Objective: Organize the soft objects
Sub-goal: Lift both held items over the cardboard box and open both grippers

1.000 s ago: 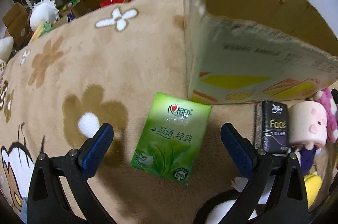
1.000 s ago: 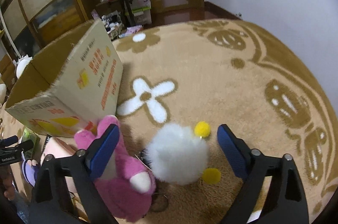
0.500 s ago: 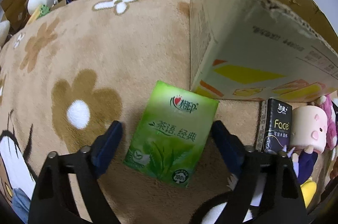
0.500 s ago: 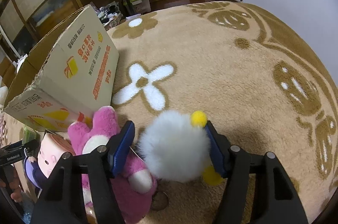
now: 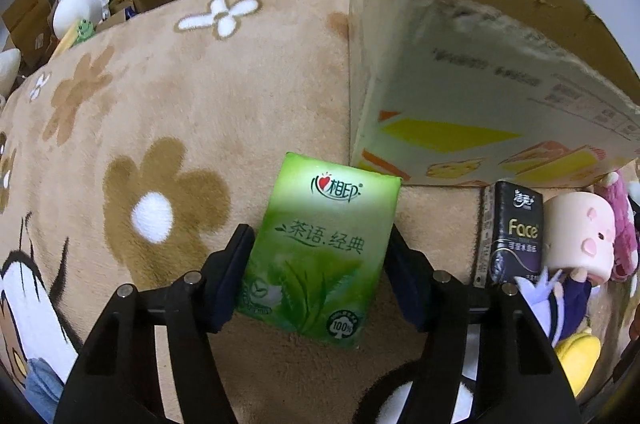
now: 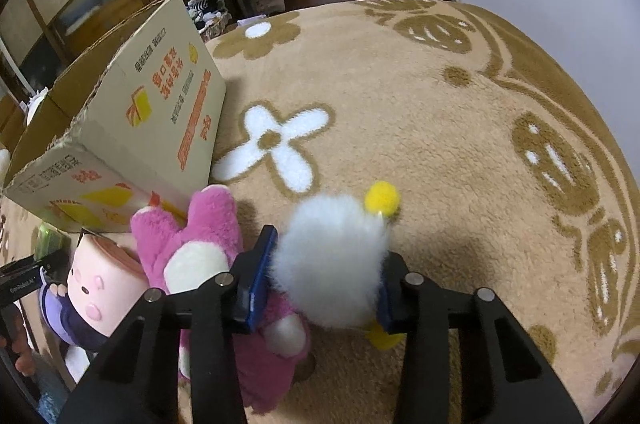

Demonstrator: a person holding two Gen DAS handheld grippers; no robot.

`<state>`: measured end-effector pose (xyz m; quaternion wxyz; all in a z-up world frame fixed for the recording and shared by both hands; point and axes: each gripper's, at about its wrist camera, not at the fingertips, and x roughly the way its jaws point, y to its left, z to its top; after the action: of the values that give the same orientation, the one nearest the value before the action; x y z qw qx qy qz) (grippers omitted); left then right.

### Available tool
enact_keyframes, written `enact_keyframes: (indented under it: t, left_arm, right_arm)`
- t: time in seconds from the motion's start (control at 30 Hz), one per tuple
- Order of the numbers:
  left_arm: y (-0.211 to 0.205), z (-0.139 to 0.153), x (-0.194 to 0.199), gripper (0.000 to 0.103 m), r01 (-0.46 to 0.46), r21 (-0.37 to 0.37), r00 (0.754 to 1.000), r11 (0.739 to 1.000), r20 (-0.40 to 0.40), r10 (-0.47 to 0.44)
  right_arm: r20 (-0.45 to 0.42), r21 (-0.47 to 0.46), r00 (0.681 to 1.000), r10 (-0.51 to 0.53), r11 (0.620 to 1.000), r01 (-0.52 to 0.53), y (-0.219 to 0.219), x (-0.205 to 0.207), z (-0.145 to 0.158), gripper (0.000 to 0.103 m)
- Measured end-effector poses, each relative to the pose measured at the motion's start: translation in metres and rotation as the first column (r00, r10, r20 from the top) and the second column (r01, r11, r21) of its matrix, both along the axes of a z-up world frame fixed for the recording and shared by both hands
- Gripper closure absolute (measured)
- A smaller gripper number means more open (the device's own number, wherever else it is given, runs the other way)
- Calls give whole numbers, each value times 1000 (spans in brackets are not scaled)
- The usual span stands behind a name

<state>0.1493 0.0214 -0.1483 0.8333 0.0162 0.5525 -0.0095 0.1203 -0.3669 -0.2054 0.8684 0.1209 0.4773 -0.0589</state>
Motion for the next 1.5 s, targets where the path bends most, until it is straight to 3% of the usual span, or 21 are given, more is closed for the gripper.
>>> enact_keyframes:
  t: [0.3,0.5,0.6,0.93,1.07,1.27,1.5]
  left_arm:
    - [-2,37,-24,40,-5,10,994,1000,114,4]
    - [1,68,-43,40,-3,13,976,1000,219,0]
    - [1,88,-57,40,3,12,955,1000,296,-6]
    - [-17,136,-78,40,81,50,878,995,468,-95]
    - [-23,161,-83,40,64,81,851,995,516,-97]
    - [-31,195,-70,40,69,83,820,994,563,-104]
    - [-41,207,-38,40,109,73,789,991,601,-131]
  right_arm:
    - [48,-12,999,-16,1000,17,-3,-13,17,64]
    - [166,-8,986,1,1000,1,3,-32,53,69]
    - [226,-39,974,34,999,-26,14,-41,73,69]
    - [440,-100,886,145,989,-111,50,-71,144,69]
    - [505,-137,841,193,980,-143,68,-74,171,69]
    - [547,-173,797,257,966,-193,86,-63,196,69]
    - [567,-206,763,311,950,-235,107,-29,209,69]
